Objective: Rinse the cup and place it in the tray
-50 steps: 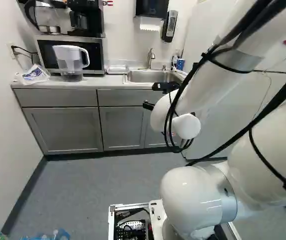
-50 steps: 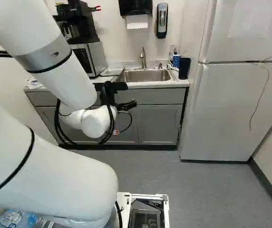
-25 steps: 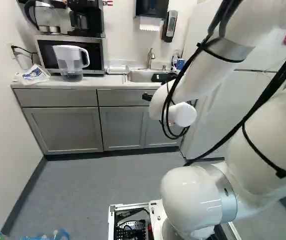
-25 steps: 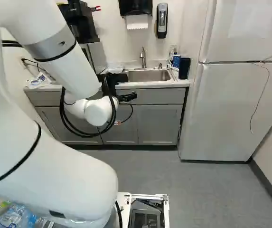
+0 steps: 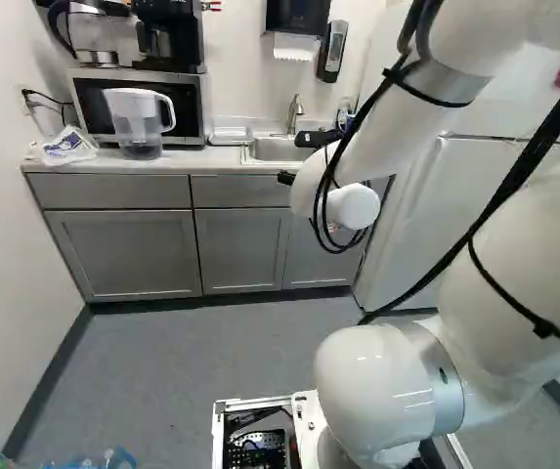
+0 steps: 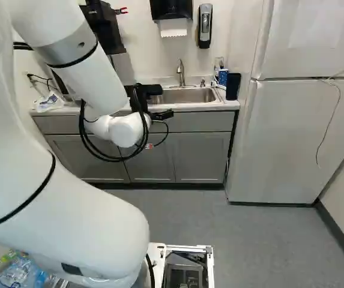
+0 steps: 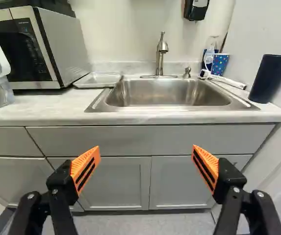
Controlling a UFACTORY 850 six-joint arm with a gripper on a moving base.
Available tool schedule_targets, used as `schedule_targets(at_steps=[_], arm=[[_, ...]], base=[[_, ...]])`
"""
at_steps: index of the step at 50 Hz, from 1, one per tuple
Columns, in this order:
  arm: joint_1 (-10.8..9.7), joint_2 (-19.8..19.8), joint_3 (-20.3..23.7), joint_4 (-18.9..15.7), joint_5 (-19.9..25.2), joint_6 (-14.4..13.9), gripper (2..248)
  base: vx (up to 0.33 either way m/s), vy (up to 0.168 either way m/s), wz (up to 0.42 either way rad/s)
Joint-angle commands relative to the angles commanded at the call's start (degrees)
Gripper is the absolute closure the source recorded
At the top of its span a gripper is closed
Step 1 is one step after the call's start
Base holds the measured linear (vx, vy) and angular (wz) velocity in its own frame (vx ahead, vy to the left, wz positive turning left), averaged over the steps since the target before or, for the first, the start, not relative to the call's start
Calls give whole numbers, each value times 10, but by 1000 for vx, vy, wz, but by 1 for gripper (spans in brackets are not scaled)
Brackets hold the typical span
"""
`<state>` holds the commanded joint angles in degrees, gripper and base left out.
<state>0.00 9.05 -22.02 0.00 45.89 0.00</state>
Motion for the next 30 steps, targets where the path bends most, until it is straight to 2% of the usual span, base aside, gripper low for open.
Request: schedule_targets(at_steps=[30], arm=[[0,-1,-41,0,-49,0,3]], base=[[0,0,0]])
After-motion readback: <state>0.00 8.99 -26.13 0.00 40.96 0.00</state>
